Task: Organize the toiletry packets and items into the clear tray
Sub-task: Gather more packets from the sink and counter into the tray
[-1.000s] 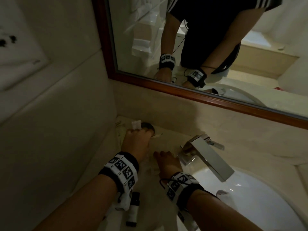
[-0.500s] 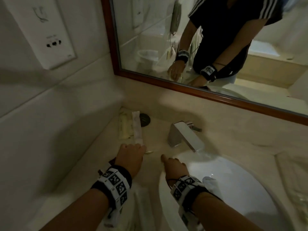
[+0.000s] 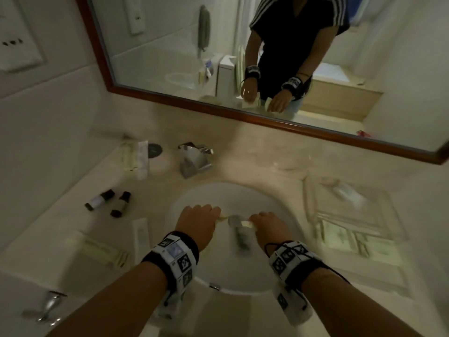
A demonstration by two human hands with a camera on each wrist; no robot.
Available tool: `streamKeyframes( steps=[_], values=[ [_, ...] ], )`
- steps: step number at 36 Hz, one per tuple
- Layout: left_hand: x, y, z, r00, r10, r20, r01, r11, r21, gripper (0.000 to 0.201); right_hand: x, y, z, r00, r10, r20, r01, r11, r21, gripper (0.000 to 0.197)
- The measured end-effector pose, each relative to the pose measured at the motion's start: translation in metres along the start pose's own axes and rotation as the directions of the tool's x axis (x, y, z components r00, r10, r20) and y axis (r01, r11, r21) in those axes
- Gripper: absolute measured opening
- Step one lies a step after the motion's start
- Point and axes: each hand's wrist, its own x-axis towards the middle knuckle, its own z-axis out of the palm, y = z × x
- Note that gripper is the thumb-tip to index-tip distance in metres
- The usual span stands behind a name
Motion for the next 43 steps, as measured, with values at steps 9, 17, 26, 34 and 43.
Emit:
streamKeyframes(
  steps=[9, 17, 26, 34, 43],
  values=[
    [0.009, 0.076, -0.017, 0.990, 0.139, 0.011, -0.139, 0.990, -0.011, 0.036, -0.047, 0.064, -0.017, 0.986, 0.159, -0.050, -0.156, 0.986, 0.056, 0.036],
    [0.042, 0.121, -0.027, 0.937, 0.314, -0.151, -0.315, 0.949, 0.018, 0.019, -0.065, 0.098, -0.027, 0.949, 0.311, -0.046, -0.304, 0.945, 0.121, 0.032],
    [0.072, 0.186, -0.023, 0.920, 0.391, -0.022, -0.391, 0.911, -0.130, 0.030, -0.075, 0.148, -0.016, 0.884, 0.467, -0.019, -0.461, 0.877, 0.138, 0.038],
    [0.096, 0.243, -0.008, 0.881, 0.473, -0.023, -0.473, 0.878, -0.071, 0.029, -0.079, 0.217, -0.006, 0.871, 0.481, -0.099, -0.464, 0.873, 0.151, 0.034],
    [0.132, 0.302, 0.015, 0.868, 0.480, -0.129, -0.495, 0.859, -0.129, 0.026, -0.076, 0.293, 0.001, 0.921, 0.269, -0.281, -0.300, 0.951, -0.075, 0.040]
  ],
)
